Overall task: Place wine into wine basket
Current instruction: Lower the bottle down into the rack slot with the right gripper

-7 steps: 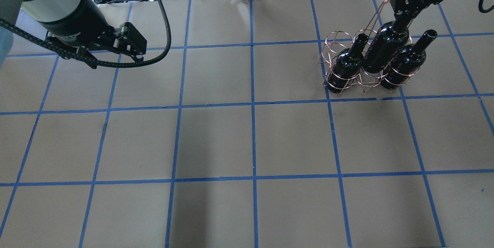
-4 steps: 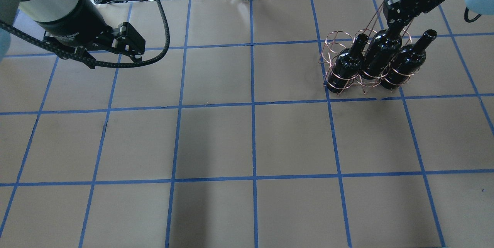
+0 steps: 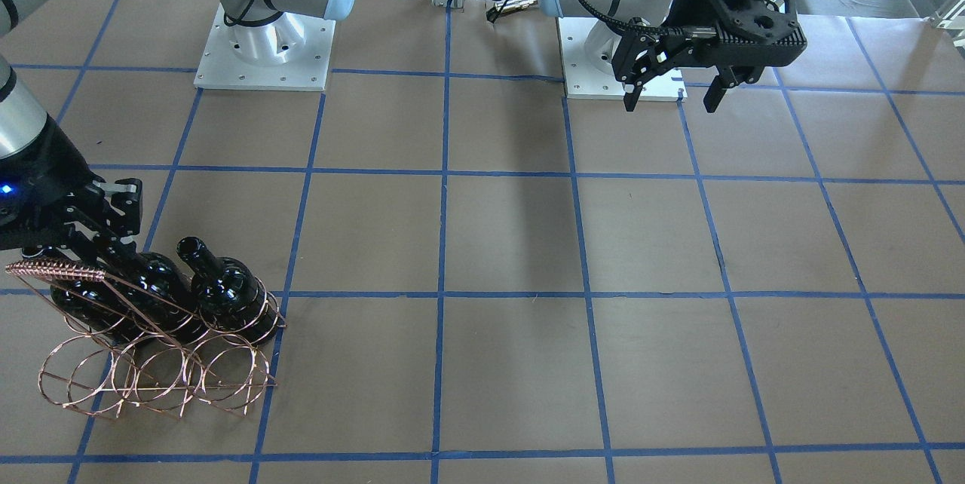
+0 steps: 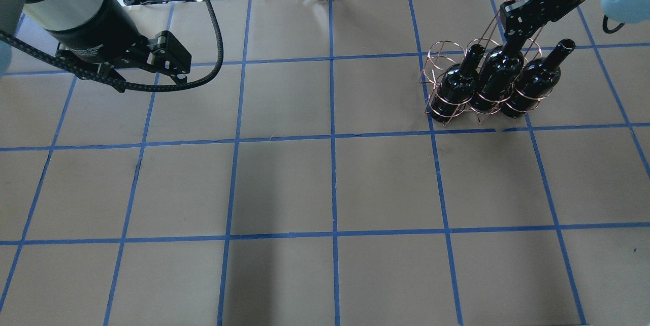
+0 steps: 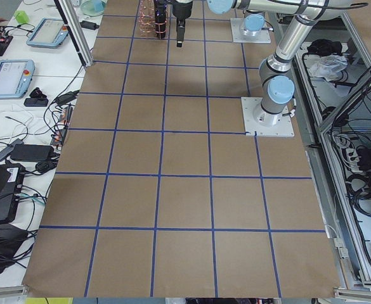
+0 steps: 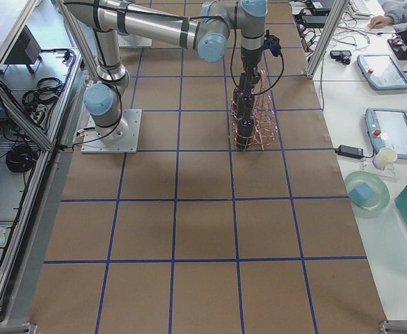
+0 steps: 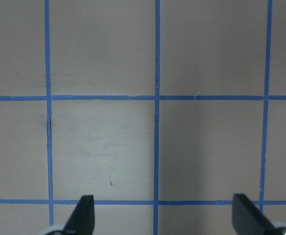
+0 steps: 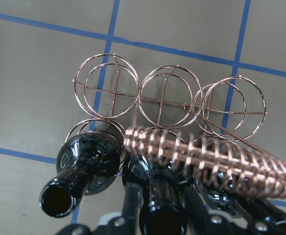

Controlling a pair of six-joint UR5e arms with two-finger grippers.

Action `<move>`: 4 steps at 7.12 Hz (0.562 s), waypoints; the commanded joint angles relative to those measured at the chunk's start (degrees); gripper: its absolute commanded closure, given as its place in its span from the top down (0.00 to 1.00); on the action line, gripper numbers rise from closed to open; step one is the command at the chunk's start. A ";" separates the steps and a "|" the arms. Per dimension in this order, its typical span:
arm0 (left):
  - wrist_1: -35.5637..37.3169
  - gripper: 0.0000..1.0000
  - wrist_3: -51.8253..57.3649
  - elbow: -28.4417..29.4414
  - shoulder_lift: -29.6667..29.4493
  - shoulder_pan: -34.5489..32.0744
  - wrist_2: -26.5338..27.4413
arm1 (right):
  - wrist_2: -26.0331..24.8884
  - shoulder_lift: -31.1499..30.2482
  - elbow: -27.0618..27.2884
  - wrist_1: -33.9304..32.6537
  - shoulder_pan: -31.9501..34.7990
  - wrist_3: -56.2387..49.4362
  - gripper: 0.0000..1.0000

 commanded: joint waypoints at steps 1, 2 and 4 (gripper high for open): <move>0.03 1.00 0.01 0.00 0.06 0.06 0.10 | -0.81 -0.05 -0.03 -1.68 0.03 0.10 1.00; 0.03 1.00 0.01 0.00 0.06 0.14 0.10 | -0.81 -0.31 -0.03 -1.50 0.03 0.10 1.00; 0.03 1.00 0.01 0.00 0.06 0.32 0.19 | -0.56 -2.41 -0.12 -1.15 0.29 0.19 1.00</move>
